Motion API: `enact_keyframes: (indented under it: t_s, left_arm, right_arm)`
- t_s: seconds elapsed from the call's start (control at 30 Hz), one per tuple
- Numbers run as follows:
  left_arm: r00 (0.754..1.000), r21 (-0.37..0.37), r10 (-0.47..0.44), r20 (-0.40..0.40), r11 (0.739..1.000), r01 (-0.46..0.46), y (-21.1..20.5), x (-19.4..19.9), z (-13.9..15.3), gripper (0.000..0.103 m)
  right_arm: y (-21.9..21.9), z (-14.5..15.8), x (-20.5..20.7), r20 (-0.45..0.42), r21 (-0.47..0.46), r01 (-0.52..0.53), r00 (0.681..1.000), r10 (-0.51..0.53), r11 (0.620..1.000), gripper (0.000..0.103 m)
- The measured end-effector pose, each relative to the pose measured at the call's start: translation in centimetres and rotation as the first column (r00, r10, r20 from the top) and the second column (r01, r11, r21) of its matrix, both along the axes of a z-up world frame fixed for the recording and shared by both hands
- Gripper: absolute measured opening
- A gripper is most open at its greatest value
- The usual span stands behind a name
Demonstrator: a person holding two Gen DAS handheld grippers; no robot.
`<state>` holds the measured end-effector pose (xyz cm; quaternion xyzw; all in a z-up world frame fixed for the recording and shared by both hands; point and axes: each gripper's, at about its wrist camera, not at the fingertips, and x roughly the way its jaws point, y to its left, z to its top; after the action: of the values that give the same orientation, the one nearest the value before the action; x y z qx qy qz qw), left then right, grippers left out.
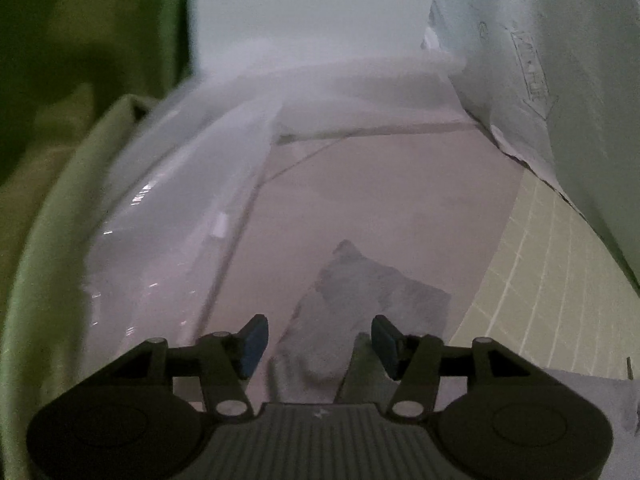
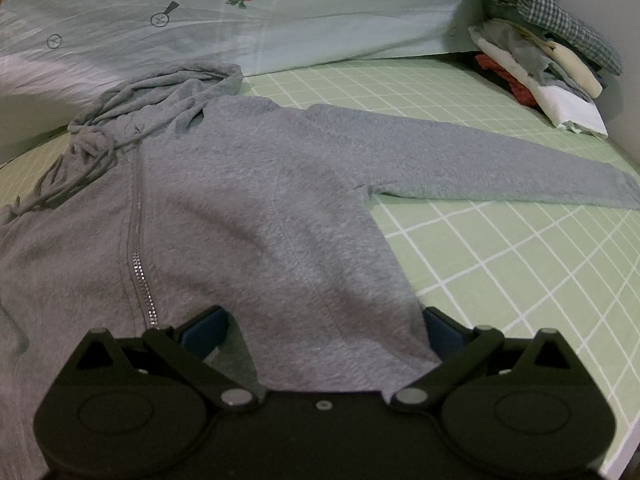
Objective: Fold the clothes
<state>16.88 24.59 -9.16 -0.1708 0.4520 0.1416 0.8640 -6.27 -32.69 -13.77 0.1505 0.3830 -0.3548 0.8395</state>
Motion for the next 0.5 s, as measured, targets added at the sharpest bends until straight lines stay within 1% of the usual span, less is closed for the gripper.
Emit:
enact_keyframes:
  t_s: [0.07,0.13,0.17,0.2,0.3,0.4,0.43,0.5]
  left_arm:
    - [1.0,-0.003,-0.012,-0.005,1.0,0.012,-0.3,0.6,-0.2,0.058]
    - [1.0,-0.004,-0.022,-0.006,1.0,0.022,-0.5,1.1,-0.3,0.054]
    - [1.0,0.002,-0.01,0.019,1.0,0.01,-0.3,0.8,0.2,0.045]
    - [0.999,0.008,0.0,0.043,1.0,-0.001,-0.2,0.5,0.7,0.008]
    - [0.993,0.025,0.032,0.118,0.999,-0.035,0.3,-0.6,2.3,0.009]
    - [0.979,0.039,0.062,0.192,0.997,-0.071,0.8,-1.6,3.9,0.008]
    - [0.973,0.045,0.073,0.219,0.995,-0.085,0.9,-2.0,4.5,0.008]
    - [0.947,0.083,0.109,0.301,0.987,-0.139,1.3,-3.7,6.8,0.008]
  right_arm:
    - [0.0,0.0,0.1,-0.002,0.002,0.005,1.0,-0.005,1.0,0.103]
    - [0.1,0.0,0.1,-0.002,0.002,0.009,1.0,-0.009,1.0,0.103]
    - [0.1,0.0,0.1,-0.001,0.002,0.013,1.0,-0.013,1.0,0.103]
    - [0.1,0.0,0.1,0.0,0.001,0.015,1.0,-0.015,1.0,0.103]
    - [0.2,-0.1,0.1,0.006,-0.002,0.023,1.0,-0.023,1.0,0.103]
    - [0.3,-0.1,0.0,0.011,-0.006,0.024,1.0,-0.024,1.0,0.103]
    - [0.3,-0.2,0.0,0.013,-0.008,0.024,1.0,-0.024,1.0,0.103]
    - [0.3,-0.2,-0.1,0.016,-0.01,0.024,1.0,-0.023,1.0,0.103]
